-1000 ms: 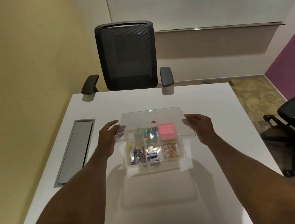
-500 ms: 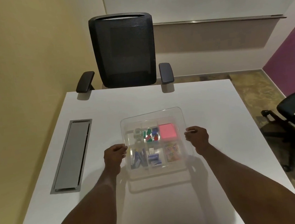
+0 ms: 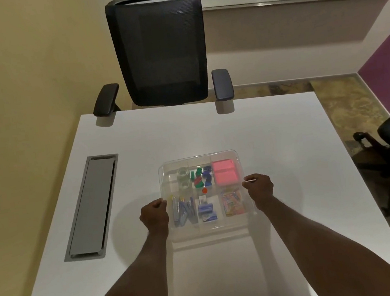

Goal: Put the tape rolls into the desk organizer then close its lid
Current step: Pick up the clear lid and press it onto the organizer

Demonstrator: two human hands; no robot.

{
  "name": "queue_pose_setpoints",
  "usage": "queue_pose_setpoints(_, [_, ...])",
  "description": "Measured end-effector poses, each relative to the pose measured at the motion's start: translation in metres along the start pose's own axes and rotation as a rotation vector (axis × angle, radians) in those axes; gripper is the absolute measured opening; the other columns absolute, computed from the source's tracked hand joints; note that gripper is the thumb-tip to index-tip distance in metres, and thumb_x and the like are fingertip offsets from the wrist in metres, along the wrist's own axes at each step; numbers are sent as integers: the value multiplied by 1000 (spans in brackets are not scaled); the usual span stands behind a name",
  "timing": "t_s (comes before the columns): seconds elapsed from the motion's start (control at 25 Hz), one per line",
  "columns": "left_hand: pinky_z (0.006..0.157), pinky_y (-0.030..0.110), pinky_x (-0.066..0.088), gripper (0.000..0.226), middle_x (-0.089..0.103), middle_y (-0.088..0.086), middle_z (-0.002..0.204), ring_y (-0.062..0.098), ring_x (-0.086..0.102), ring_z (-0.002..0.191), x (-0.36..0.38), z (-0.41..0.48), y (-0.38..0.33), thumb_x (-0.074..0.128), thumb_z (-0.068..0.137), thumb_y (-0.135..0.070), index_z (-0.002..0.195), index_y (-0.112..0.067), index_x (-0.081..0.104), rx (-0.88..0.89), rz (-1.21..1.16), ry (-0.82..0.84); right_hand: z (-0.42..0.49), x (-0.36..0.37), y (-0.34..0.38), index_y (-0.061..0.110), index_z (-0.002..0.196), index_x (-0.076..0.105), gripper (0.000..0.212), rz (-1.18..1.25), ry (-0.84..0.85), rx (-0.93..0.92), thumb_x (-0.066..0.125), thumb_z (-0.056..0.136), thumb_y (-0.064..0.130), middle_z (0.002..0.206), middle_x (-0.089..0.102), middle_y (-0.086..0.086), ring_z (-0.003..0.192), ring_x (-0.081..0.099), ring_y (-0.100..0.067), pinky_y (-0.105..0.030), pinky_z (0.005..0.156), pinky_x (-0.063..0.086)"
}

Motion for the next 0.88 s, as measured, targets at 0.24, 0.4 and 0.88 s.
queue_pose_setpoints(0.24, [95, 35, 53, 22, 77, 23, 96, 29, 70, 96, 10, 9, -1, 72, 95, -2, 103, 17, 77, 4, 72, -22, 11, 5, -2, 2, 106, 76, 22, -29, -14, 11, 76, 85, 4, 107, 75, -18, 101, 70, -31, -27, 83, 51])
queue_pose_setpoints(0.4, [106, 43, 56, 24, 77, 31, 115, 36, 74, 107, 15, 11, -7, 73, 96, -2, 114, 13, 77, 23, 86, -32, 18, 7, -1, 2, 108, 75, 23, -59, -13, 11, 75, 86, 5, 109, 75, -18, 102, 70, -32, -35, 90, 56])
queue_pose_setpoints(0.88, [105, 39, 55, 25, 77, 29, 118, 40, 74, 116, 24, 29, -9, 72, 97, -4, 117, 10, 77, 1, 108, -15, 30, 14, -1, 3, 107, 76, 21, -47, -27, 36, 75, 87, 5, 110, 75, -17, 101, 71, -32, -41, 93, 58])
Point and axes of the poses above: each hand's wrist, its own z-axis towards the middle knuckle, its own x-axis out of the palm, y = z × x, the point moved 8 cm from there along z, towards the middle knuckle
